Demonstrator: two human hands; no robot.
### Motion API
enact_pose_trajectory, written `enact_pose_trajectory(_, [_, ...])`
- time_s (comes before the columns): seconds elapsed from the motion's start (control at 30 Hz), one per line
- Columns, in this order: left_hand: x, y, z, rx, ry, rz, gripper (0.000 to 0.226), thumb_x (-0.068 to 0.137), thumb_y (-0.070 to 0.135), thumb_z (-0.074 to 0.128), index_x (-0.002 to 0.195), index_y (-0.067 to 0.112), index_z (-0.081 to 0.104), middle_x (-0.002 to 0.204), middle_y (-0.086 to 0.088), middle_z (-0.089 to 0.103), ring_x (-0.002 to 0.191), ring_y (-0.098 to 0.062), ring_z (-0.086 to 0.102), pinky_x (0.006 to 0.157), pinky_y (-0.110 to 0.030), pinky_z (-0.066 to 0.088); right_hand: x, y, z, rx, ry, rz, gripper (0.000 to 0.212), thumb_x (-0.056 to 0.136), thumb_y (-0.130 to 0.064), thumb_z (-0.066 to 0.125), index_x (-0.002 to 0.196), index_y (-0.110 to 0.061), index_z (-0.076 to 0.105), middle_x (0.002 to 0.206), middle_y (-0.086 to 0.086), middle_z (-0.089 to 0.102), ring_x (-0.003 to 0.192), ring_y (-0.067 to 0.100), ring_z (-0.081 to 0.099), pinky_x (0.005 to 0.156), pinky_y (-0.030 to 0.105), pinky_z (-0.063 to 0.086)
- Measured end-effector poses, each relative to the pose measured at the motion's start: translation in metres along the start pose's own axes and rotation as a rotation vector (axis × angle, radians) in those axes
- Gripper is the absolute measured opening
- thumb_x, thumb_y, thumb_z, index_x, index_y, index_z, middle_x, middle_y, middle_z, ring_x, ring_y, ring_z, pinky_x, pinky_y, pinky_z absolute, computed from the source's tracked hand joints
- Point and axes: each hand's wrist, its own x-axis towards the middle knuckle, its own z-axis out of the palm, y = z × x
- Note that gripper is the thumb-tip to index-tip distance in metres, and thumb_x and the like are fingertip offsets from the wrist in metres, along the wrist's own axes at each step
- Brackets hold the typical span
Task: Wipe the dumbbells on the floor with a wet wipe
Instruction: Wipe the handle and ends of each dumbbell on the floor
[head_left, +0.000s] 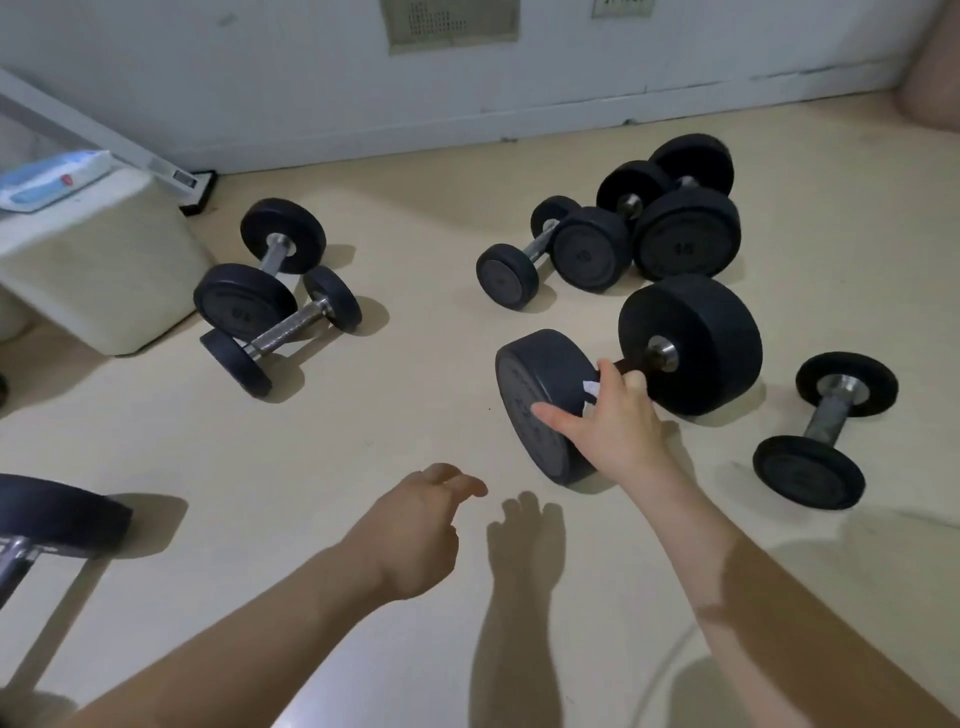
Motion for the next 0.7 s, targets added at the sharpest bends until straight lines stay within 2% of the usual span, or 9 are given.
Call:
enact_pose_trajectory(0.07, [0.018,0.009,-0.004,0.007,0.034,0.009,0.061,0.087,0.003,0.044,0.142,0.029,0.035,0.147,0.006,0.033,0.13,-0.016,0.037,0.102,-0.023,0.035,0.004,0.004,0.001,-0.069,-0.027,-0.007,0.084,0.059,-0.075,0.067,0.118,-0.017,0.051,0.104,0.001,0.04,0.094,0.024,0.056,0.083,0.038,0.051])
enact_pose_trajectory(0.13, [0.037,0.017,-0.008,0.024,0.062,0.025,0.065,0.086,0.003,0.045,0.145,0.028,0.03,0.153,0.002,0.025,0.136,-0.019,0.029,0.104,-0.025,0.033,0.005,0.006,0.002,-0.107,-0.012,-0.012,0.079,0.061,-0.073,0.066,0.115,-0.016,0.053,0.101,0.0,0.039,0.095,0.024,0.055,0.081,0.037,0.049])
enact_pose_trajectory(0.27, [0.069,0.034,-0.017,0.128,0.14,0.105,0.075,0.082,0.004,0.047,0.147,0.029,0.02,0.158,-0.002,0.01,0.14,-0.022,0.014,0.1,-0.034,0.04,-0.004,0.009,0.006,-0.087,0.038,-0.017,0.072,0.063,-0.07,0.064,0.11,-0.016,0.054,0.108,0.001,0.047,0.099,0.022,0.057,0.08,0.037,0.05])
enact_pose_trajectory(0.43, [0.119,0.047,-0.033,0.413,0.053,0.33,0.089,0.079,0.017,0.056,0.149,0.032,0.003,0.159,-0.005,-0.003,0.144,-0.028,0.0,0.109,-0.043,0.032,-0.025,0.027,0.008,0.032,0.048,0.05,0.064,0.061,-0.058,0.073,0.106,-0.016,0.054,0.106,0.0,0.049,0.092,0.02,0.06,0.078,0.037,0.053])
enact_pose_trajectory(0.5, [0.142,0.051,-0.038,0.55,-0.007,0.438,0.093,0.079,0.021,0.061,0.147,0.037,0.0,0.157,-0.006,0.002,0.142,-0.029,0.007,0.102,-0.043,0.039,-0.036,0.035,0.008,0.02,-0.002,0.111,0.066,0.06,-0.057,0.072,0.108,-0.017,0.052,0.107,-0.002,0.047,0.092,0.019,0.059,0.08,0.036,0.053])
enact_pose_trajectory(0.57, [0.162,0.06,-0.04,0.6,-0.094,0.51,0.093,0.078,0.028,0.067,0.145,0.04,0.004,0.15,-0.007,0.019,0.135,-0.028,0.022,0.097,-0.042,0.044,-0.047,0.043,0.008,0.015,-0.045,0.189,0.069,0.058,-0.06,0.07,0.11,-0.02,0.049,0.109,-0.004,0.046,0.093,0.016,0.06,0.081,0.036,0.053])
enact_pose_trajectory(0.63, [0.173,0.073,-0.042,0.638,-0.185,0.579,0.091,0.071,0.043,0.073,0.141,0.04,0.016,0.132,-0.004,0.039,0.122,-0.024,0.038,0.093,-0.037,0.045,-0.058,0.052,0.002,0.014,-0.122,0.248,0.074,0.06,-0.058,0.072,0.118,-0.02,0.046,0.114,-0.004,0.045,0.099,0.015,0.059,0.084,0.035,0.052])
enact_pose_trajectory(0.7, [0.173,0.088,-0.043,0.698,-0.25,0.659,0.082,0.067,0.052,0.073,0.133,0.039,0.027,0.111,0.0,0.047,0.103,-0.022,0.046,0.083,-0.032,0.045,-0.068,0.06,-0.008,0.128,-0.252,0.322,0.074,0.066,-0.048,0.074,0.127,-0.022,0.043,0.121,-0.004,0.044,0.105,0.013,0.055,0.086,0.03,0.048])
